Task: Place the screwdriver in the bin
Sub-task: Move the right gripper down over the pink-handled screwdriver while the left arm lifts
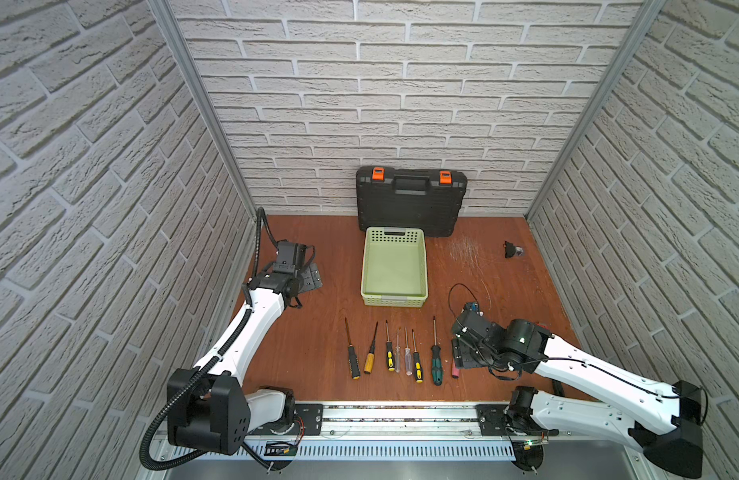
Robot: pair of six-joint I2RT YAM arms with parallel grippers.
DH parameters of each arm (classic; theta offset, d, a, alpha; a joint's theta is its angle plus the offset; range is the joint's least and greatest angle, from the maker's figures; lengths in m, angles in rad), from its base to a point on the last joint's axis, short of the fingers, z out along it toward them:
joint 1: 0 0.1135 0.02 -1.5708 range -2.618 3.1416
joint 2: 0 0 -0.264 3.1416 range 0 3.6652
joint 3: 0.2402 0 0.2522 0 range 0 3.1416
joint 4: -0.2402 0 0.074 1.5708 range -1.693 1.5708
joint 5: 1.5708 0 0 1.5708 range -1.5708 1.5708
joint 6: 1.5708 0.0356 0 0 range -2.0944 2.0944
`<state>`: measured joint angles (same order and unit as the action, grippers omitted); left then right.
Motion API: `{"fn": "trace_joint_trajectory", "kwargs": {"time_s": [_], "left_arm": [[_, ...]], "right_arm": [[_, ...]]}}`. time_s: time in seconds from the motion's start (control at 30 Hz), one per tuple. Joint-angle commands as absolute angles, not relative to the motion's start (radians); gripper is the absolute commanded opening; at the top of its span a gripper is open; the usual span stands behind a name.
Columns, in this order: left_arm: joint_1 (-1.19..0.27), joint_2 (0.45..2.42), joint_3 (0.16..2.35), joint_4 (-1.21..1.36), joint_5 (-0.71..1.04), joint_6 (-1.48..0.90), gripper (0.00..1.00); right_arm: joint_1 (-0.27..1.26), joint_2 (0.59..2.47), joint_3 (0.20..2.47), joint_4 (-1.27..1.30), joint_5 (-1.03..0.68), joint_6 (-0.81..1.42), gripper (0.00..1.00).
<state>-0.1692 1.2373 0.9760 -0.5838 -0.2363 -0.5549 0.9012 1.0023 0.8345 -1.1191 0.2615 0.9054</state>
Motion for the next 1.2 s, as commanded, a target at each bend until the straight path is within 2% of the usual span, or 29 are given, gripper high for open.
{"fn": "trace_joint_trajectory", "kwargs": {"time_s": [0.0, 0.2, 0.43, 0.63, 0.8, 1.0, 1.17], "left_arm": [[-0.172, 1.21, 0.956, -0.575, -0.226, -0.566, 0.98], [-0.172, 1.224, 0.957, -0.59, -0.222, -0.556, 0.98], [-0.172, 1.229, 0.97, -0.596, -0.23, -0.557, 0.98], [-0.171, 1.241, 0.981, -0.6, -0.243, -0.558, 0.98], [-0.171, 1.244, 1.002, -0.615, -0.277, -0.545, 0.98], [-0.17, 1.244, 1.026, -0.633, -0.297, -0.54, 0.98], [-0.17, 1.238, 1.027, -0.644, -0.303, -0.55, 0.98]], "right_arm": [[0.897, 1.053, 0.837, -1.1, 0.299, 0.949, 0.74], [0.854, 1.166, 0.778, -0.941, 0.209, 0.916, 0.67], [0.779, 1.183, 0.667, -0.798, 0.152, 0.918, 0.59], [0.763, 1.259, 0.641, -0.734, 0.129, 0.904, 0.56], [0.725, 1.27, 0.579, -0.644, 0.079, 0.904, 0.47], [0.721, 1.301, 0.572, -0.636, 0.084, 0.878, 0.46], [0.716, 1.325, 0.554, -0.603, 0.052, 0.879, 0.3]]}}
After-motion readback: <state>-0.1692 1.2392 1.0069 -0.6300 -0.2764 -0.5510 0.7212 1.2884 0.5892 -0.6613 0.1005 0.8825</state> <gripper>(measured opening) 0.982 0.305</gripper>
